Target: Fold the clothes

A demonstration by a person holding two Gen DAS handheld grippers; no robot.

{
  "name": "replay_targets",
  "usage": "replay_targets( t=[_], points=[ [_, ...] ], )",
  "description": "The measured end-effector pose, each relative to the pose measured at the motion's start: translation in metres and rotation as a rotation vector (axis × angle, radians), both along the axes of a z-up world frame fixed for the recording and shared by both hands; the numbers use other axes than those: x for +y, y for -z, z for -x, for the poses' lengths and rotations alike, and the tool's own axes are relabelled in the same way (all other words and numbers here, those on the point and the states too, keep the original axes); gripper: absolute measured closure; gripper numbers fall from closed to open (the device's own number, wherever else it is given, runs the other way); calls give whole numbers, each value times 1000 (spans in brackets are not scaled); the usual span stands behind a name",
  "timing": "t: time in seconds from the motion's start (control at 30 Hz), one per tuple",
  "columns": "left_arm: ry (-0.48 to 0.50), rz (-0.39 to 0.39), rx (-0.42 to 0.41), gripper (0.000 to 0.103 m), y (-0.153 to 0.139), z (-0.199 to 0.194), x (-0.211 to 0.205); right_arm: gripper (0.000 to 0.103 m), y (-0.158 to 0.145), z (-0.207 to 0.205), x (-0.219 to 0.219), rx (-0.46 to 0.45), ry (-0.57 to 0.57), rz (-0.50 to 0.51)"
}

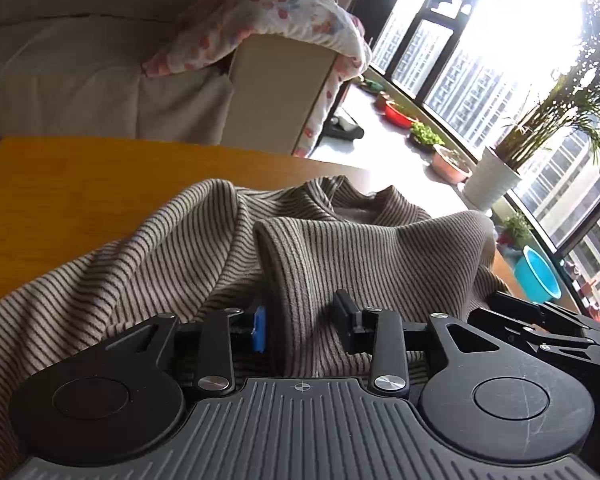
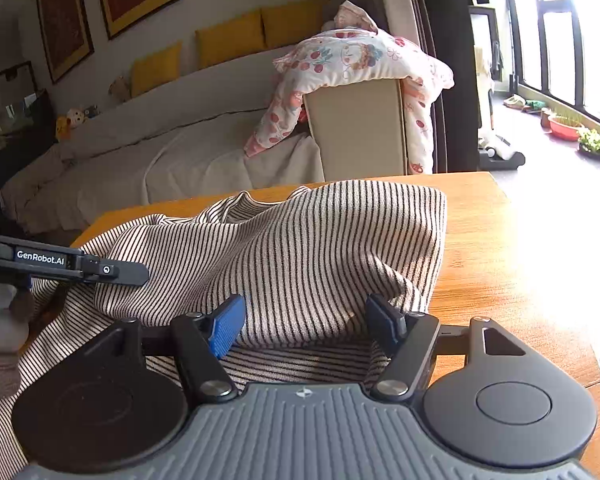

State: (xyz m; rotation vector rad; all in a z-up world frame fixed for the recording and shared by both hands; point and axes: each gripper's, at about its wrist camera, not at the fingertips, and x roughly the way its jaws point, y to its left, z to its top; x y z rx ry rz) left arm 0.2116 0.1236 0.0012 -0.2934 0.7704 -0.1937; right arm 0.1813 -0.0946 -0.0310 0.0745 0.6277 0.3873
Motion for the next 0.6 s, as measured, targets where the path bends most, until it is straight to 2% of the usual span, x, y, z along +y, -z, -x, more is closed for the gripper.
replay_targets(
  t=[0.1, 0.17, 0.2, 0.27, 0.33, 0.37, 0.47, 0.53, 0.57, 0.6],
  points=[
    [-3, -47, -55, 84, -13, -9, 6, 34, -13, 5, 2, -57, -16, 0],
    [-28, -114, -102, 93, -20, -15, 10, 31, -26, 8, 1, -112, -31, -23],
    [-41, -152, -110, 94, -21, -19, 12, 27, -31, 6, 0, -124, -33, -34],
    [-57, -207, -104, 94, -19, -28, 16, 27, -33, -14, -2, -100, -19, -52],
    [-66, -220, -93, 93, -15, -29, 20, 27, -36, -33, -4, -75, -6, -70],
    [-68, -217, -90, 93, -13, -29, 22, 27, -37, -42, -5, -63, 1, -79],
    [-28, -69, -97, 92, -20, -13, 30, 28, -14, -75, -5, 50, 68, -35],
    [46, 33, -91, 79, -26, -2, 28, 29, 1, -82, -4, 64, 93, 4],
    [82, 62, -84, 62, -27, 2, 24, 29, 3, -82, -2, 59, 98, 19],
    [103, 45, -73, 51, -26, 3, 17, 29, 1, -79, 1, 55, 102, 34]
  ],
)
